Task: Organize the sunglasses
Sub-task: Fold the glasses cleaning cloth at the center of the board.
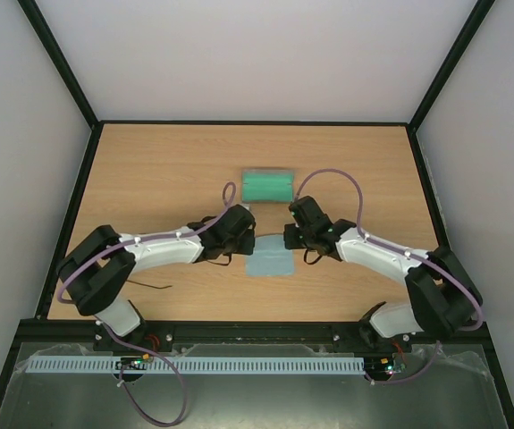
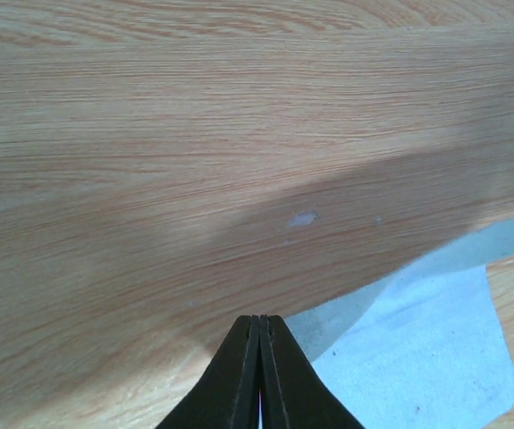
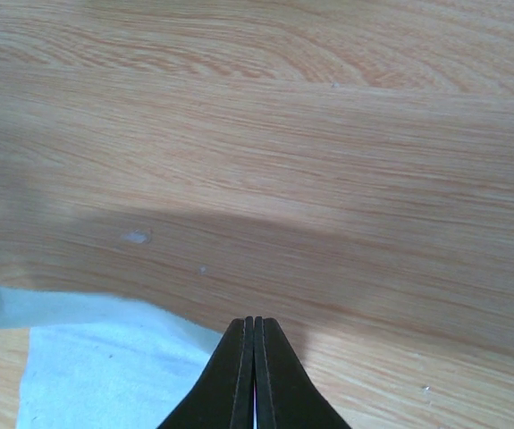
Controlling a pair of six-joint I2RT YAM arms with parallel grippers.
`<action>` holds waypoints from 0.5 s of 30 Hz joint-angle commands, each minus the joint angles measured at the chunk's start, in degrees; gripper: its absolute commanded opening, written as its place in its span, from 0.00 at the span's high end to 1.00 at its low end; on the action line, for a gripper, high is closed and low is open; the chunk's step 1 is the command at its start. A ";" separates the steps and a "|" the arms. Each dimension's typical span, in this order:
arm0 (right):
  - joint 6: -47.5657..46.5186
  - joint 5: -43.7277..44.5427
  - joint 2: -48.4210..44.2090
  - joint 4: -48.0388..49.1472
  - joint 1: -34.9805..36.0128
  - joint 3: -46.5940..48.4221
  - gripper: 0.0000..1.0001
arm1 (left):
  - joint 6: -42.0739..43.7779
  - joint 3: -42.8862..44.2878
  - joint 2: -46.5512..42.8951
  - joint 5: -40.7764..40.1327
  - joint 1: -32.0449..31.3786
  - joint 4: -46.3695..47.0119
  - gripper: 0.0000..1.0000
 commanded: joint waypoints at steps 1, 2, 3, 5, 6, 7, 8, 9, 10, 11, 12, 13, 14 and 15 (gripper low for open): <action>1.38 0.55 -2.91 -1.65 1.46 -1.33 0.99 | -1.14 -1.49 -3.27 -1.85 -1.12 -1.95 0.98; 1.55 0.76 -3.47 -1.95 1.86 -1.55 0.99 | -1.33 -1.70 -3.68 -1.92 -1.30 -2.12 0.98; 1.73 0.95 -3.97 -2.22 2.09 -1.73 0.99 | -1.40 -1.93 -3.99 -1.94 -1.56 -2.30 0.98; 2.08 1.13 -5.04 -3.00 2.79 -2.06 0.99 | -1.64 -2.24 -4.73 -2.12 -2.27 -2.85 0.98; 2.26 1.37 -5.54 -3.42 3.13 -2.21 0.99 | -1.89 -2.38 -5.08 -2.29 -2.70 -2.95 0.98; 2.50 1.63 -6.09 -3.85 3.68 -2.39 0.99 | -2.06 -2.71 -5.48 -2.36 -3.00 -2.98 0.98; 2.72 1.82 -6.76 -4.17 4.10 -2.72 0.99 | -2.24 -2.95 -5.80 -2.42 -3.39 -3.06 0.98; 2.99 2.00 -7.34 -4.50 4.42 -2.97 0.99 | -2.52 -3.24 -6.07 -2.45 -3.75 -3.07 0.98; 3.27 2.14 -7.94 -4.77 4.73 -3.32 0.99 | -2.75 -3.46 -6.29 -2.45 -4.08 -3.07 0.98; 3.61 2.23 -8.51 -5.02 5.09 -3.70 0.99 | -3.03 -3.67 -6.51 -2.64 -4.49 -3.15 0.98; 3.94 2.24 -9.17 -5.23 5.48 -4.10 0.99 | -3.27 -4.02 -6.71 -2.82 -4.98 -3.28 0.98; 4.28 2.31 -9.76 -5.41 5.90 -4.58 0.99 | -3.61 -4.23 -6.94 -3.03 -5.39 -3.32 0.98; 4.70 2.40 -10.40 -5.57 6.19 -5.06 0.99 | -4.10 -4.50 -7.21 -3.18 -5.80 -3.31 0.98; 5.07 2.37 -11.07 -5.70 6.59 -5.67 0.99 | -4.33 -4.77 -7.56 -3.24 -6.11 -3.29 0.98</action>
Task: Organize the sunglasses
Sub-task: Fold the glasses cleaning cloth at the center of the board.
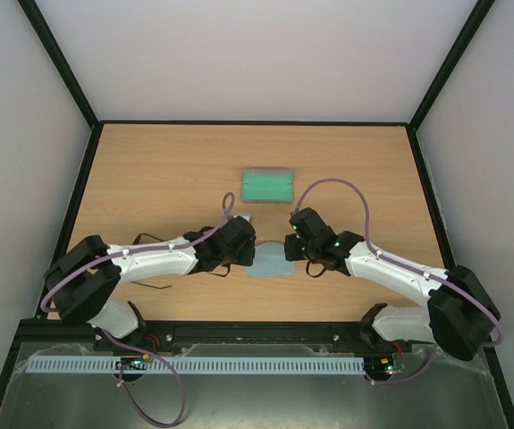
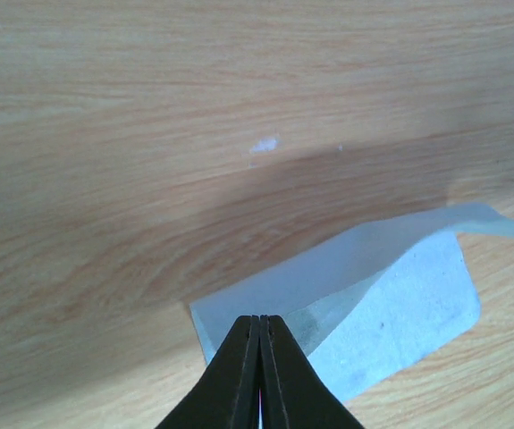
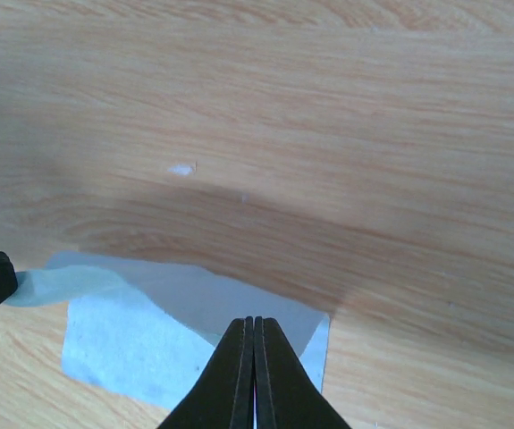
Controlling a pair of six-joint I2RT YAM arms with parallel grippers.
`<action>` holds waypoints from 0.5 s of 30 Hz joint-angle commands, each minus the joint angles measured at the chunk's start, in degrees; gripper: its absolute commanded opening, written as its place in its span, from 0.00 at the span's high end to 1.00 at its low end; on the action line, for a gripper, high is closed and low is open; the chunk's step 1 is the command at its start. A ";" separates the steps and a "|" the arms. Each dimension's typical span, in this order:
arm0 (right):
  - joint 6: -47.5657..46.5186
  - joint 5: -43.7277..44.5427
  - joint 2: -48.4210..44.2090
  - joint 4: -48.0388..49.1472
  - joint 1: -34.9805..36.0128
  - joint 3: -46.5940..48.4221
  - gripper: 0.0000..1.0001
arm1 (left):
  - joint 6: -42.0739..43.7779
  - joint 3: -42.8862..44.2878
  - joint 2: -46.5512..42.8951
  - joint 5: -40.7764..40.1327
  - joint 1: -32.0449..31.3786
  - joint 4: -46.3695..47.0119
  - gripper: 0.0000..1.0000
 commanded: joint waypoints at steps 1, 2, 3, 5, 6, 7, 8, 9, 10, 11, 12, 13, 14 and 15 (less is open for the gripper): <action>2.41 1.57 -3.44 -3.08 1.76 -2.58 0.99 | -2.03 -1.74 -2.23 -1.68 -1.83 -1.53 0.98; 2.82 1.57 -4.19 -3.18 2.07 -3.10 0.99 | -2.37 -2.03 -2.58 -1.80 -2.23 -1.54 0.98; 3.30 1.31 -4.88 -3.13 2.25 -3.71 0.99 | -2.60 -2.24 -2.92 -2.01 -2.62 -1.68 0.98; 3.63 0.61 -6.15 -3.03 2.66 -4.87 0.99 | -3.32 -2.85 -3.34 -2.09 -3.35 -1.69 0.98; 4.80 0.05 -6.70 -2.82 2.86 -5.53 0.99 | -3.66 -3.16 -3.59 -2.10 -3.78 -1.66 0.98; 5.60 -0.47 -7.50 -2.65 3.17 -6.16 0.99 | -3.94 -3.39 -3.70 -2.17 -4.31 -1.65 0.98; 6.04 -0.86 -8.09 -2.47 3.33 -6.77 0.99 | -4.33 -3.56 -3.74 -2.18 -4.74 -1.65 0.98; 6.69 -0.96 -8.68 -2.41 3.61 -7.19 0.99 | -4.56 -3.73 -3.78 -2.22 -5.17 -1.61 0.98; 7.16 -1.10 -9.32 -2.46 3.89 -7.56 0.99 | -4.82 -3.90 -3.94 -2.30 -5.58 -1.69 0.98; 7.60 -1.31 -9.87 -2.52 4.21 -7.92 0.99 | -5.15 -3.95 -4.11 -2.35 -6.03 -1.74 0.98; 8.05 -1.34 -10.52 -2.64 4.44 -8.22 0.99 | -5.48 -4.11 -4.24 -2.43 -6.55 -1.81 0.98; 8.44 -1.34 -11.08 -2.73 4.66 -8.41 0.99 | -5.78 -4.20 -4.39 -2.50 -6.95 -1.83 0.98; 8.74 -1.46 -11.58 -2.88 4.74 -8.70 0.99 | -6.16 -4.34 -4.49 -2.57 -7.47 -1.83 0.98; 8.95 -1.53 -12.00 -3.00 4.87 -8.81 0.99 | -6.49 -4.45 -4.53 -2.65 -7.90 -1.86 0.98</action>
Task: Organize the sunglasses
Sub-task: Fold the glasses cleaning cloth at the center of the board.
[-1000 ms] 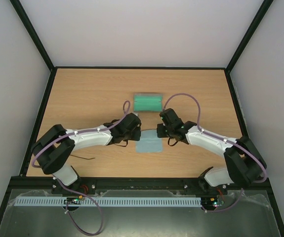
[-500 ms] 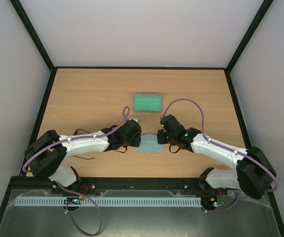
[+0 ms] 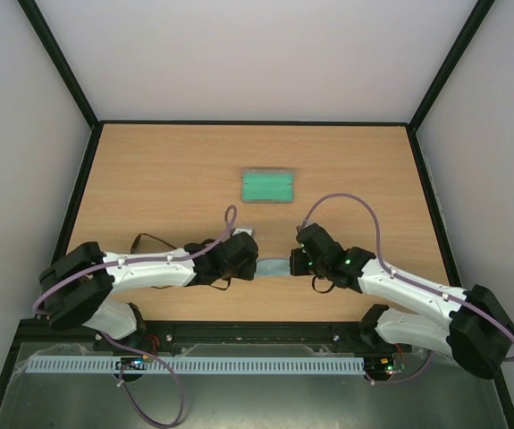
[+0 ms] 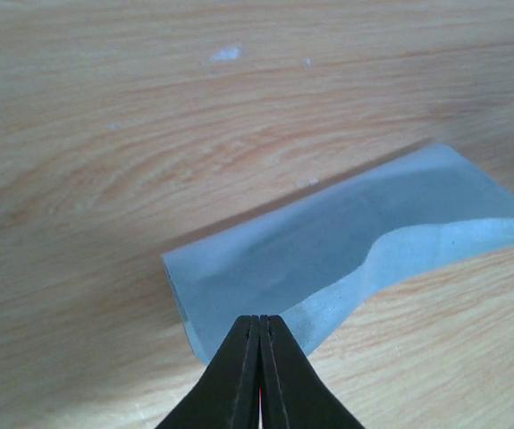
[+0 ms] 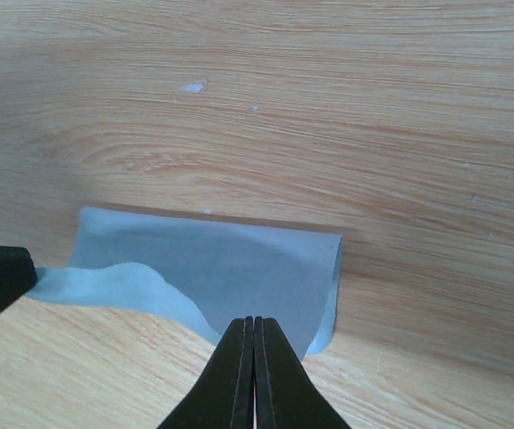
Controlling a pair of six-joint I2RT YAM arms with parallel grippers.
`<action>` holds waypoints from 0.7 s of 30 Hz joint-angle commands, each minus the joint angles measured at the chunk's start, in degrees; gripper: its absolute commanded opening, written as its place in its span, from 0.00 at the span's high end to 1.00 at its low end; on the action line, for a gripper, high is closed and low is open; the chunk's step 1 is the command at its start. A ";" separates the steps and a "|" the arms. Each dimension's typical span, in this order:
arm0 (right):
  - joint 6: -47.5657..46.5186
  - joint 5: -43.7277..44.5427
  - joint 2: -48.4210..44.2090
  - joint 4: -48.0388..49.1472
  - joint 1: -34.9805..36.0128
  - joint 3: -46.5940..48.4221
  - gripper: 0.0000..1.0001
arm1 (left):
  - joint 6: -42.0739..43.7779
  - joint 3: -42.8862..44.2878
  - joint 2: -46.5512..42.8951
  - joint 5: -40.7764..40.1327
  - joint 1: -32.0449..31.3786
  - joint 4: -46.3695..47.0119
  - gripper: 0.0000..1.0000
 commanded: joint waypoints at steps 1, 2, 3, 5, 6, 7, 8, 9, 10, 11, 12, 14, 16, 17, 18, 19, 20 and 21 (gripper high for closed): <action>2.83 -0.24 -2.55 -1.56 0.89 -1.25 0.99 | -2.40 -1.29 -1.72 -1.39 -2.07 -0.97 0.97; 3.05 -0.43 -2.74 -1.62 1.04 -1.38 0.99 | -2.84 -1.56 -1.77 -1.49 -2.41 -0.98 0.98; 3.25 -0.67 -2.80 -1.57 1.23 -1.43 0.99 | -3.15 -1.85 -1.89 -1.61 -2.70 -0.93 0.98; 3.99 -0.32 -3.09 -1.56 2.09 -1.77 0.99 | -3.77 -2.52 -2.27 -1.80 -3.13 -0.83 0.98; 4.27 -0.19 -3.26 -1.39 2.52 -2.07 0.99 | -3.99 -2.81 -2.49 -1.89 -3.27 -0.85 0.98; 4.70 -0.04 -3.37 -1.25 2.88 -2.35 0.99 | -4.29 -3.14 -2.71 -1.97 -3.32 -0.88 0.97; 5.00 0.09 -3.48 -1.09 3.19 -2.66 0.99 | -4.52 -3.31 -2.97 -1.99 -3.42 -0.78 0.98; 5.29 0.04 -3.64 -0.83 3.39 -3.03 0.99 | -4.70 -3.51 -3.24 -2.13 -3.60 -0.85 0.98; 5.59 0.09 -3.74 -0.76 3.65 -3.25 0.99 | -4.88 -3.64 -3.41 -2.22 -3.70 -0.84 0.98; 5.76 0.21 -3.95 -0.82 4.12 -3.31 0.99 | -4.99 -3.71 -3.59 -2.26 -3.85 -0.97 0.98; 5.93 0.42 -4.17 -0.88 4.30 -3.38 0.99 | -5.03 -3.76 -3.72 -2.30 -3.98 -0.98 0.98; 6.35 0.81 -4.69 -1.25 4.67 -3.28 0.99 | -5.17 -3.64 -3.84 -2.33 -4.12 -1.13 0.98; 6.68 0.84 -5.26 -1.51 4.80 -3.38 0.99 | -5.34 -3.76 -4.01 -2.38 -4.28 -1.14 0.98; 6.93 0.80 -5.41 -1.54 4.91 -3.47 0.99 | -5.43 -3.76 -4.03 -2.35 -4.29 -1.15 0.98; 7.08 0.81 -5.58 -1.54 5.05 -3.56 0.99 | -5.44 -3.76 -3.98 -2.34 -4.39 -1.08 0.98; 7.32 0.81 -5.73 -1.54 5.28 -3.65 0.99 | -5.52 -3.74 -4.02 -2.29 -4.58 -1.07 0.98; 7.51 0.90 -5.91 -1.61 5.57 -3.71 0.99 | -5.58 -3.66 -4.10 -2.26 -4.70 -1.07 0.98; 7.84 0.99 -6.03 -1.65 5.84 -3.75 0.99 | -5.73 -3.65 -4.04 -2.27 -4.87 -1.07 0.98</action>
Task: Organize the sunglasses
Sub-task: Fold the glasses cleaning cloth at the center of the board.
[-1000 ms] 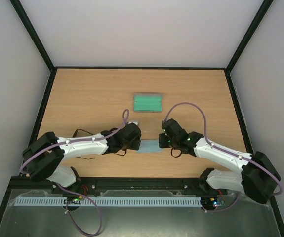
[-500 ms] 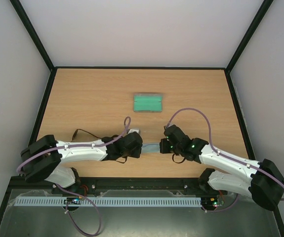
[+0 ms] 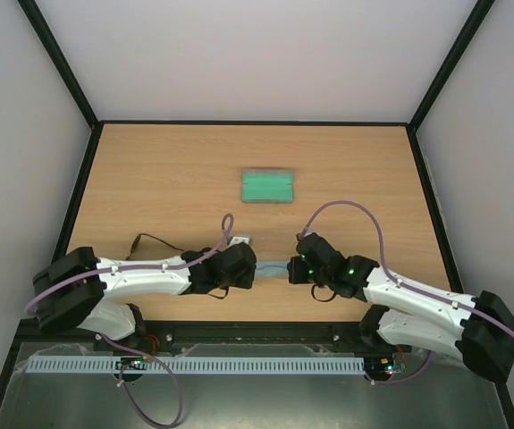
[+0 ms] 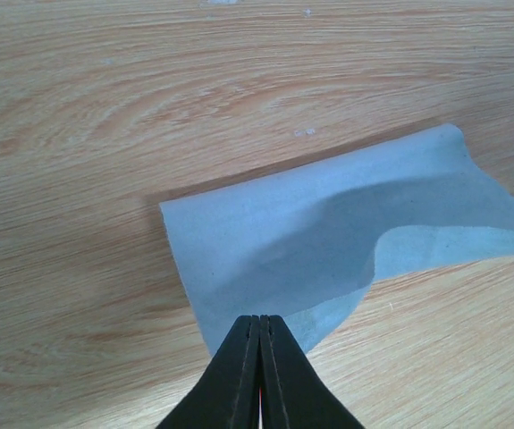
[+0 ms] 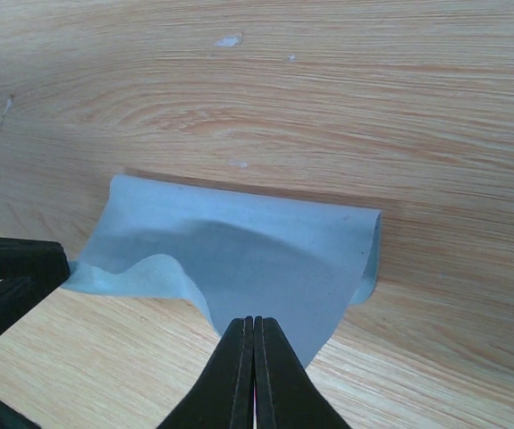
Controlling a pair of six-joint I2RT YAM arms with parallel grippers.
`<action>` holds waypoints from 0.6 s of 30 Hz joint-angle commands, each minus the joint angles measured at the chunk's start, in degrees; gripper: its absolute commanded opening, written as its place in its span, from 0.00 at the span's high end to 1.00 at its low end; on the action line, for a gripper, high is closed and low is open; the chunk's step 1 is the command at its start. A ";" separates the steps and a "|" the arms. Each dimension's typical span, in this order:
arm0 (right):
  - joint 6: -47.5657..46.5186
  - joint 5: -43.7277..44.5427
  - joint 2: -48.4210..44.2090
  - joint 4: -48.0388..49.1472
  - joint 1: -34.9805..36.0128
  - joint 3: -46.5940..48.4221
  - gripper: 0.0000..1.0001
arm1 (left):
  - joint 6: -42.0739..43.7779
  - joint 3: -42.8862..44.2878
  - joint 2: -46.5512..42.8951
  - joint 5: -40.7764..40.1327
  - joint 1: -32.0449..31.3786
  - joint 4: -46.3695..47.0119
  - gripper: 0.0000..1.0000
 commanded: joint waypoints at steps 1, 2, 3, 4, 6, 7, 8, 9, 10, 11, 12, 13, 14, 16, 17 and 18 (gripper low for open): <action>1.90 1.58 -1.45 -1.47 1.24 -1.04 0.99 | -1.00 -0.42 -1.13 -1.02 -1.07 -0.78 0.98; 1.98 1.71 -1.63 -1.56 1.45 -1.12 0.99 | -1.15 -0.46 -1.26 -1.04 -1.32 -0.86 0.98; 2.04 1.83 -1.78 -1.66 1.56 -1.05 0.99 | -1.30 -0.41 -1.33 -1.20 -1.47 -0.91 0.98; 2.04 1.94 -1.88 -1.83 1.58 -1.00 0.99 | -1.51 -0.53 -1.40 -1.34 -1.64 -0.97 0.98; 2.09 2.04 -2.00 -2.18 1.65 -0.78 0.99 | -1.76 -0.66 -1.47 -1.47 -1.78 -1.04 0.98; 2.13 2.04 -2.14 -2.21 1.66 -0.73 0.99 | -1.86 -0.70 -1.53 -1.56 -1.76 -1.01 0.98; 2.22 2.04 -2.31 -2.29 1.74 -0.71 0.99 | -1.89 -0.66 -1.49 -1.57 -1.75 -1.04 0.98; 2.31 2.08 -2.48 -2.50 1.80 -0.78 0.99 | -1.90 -0.64 -1.53 -1.58 -1.83 -1.06 0.98; 2.34 2.16 -2.64 -2.55 1.84 -0.77 0.99 | -1.93 -0.69 -1.54 -1.58 -1.85 -1.05 0.98; 2.42 2.18 -2.90 -2.76 1.89 -0.79 0.99 | -1.99 -0.70 -1.55 -1.58 -1.85 -1.03 0.98; 2.52 2.33 -3.12 -2.87 1.92 -0.93 0.99 | -2.03 -0.77 -1.53 -1.53 -1.93 -1.03 0.98; 2.53 2.45 -3.23 -2.92 1.93 -0.99 0.99 | -2.12 -0.91 -1.46 -1.57 -1.93 -1.04 0.98; 2.60 2.66 -3.20 -2.92 1.87 -1.06 0.99 | -2.16 -0.94 -1.40 -1.64 -1.93 -0.93 0.98; 2.54 2.80 -2.74 -2.62 1.94 -1.28 0.99 | -2.17 -0.97 -0.90 -1.67 -1.94 -0.84 0.98; 2.59 2.79 -2.46 -2.32 1.94 -1.44 0.99 | -2.16 -0.94 -0.60 -1.60 -1.94 -0.66 0.98; 2.87 3.06 -2.03 -2.22 1.93 -1.67 0.99 | -2.11 -0.91 -0.20 -1.58 -1.94 -0.55 0.98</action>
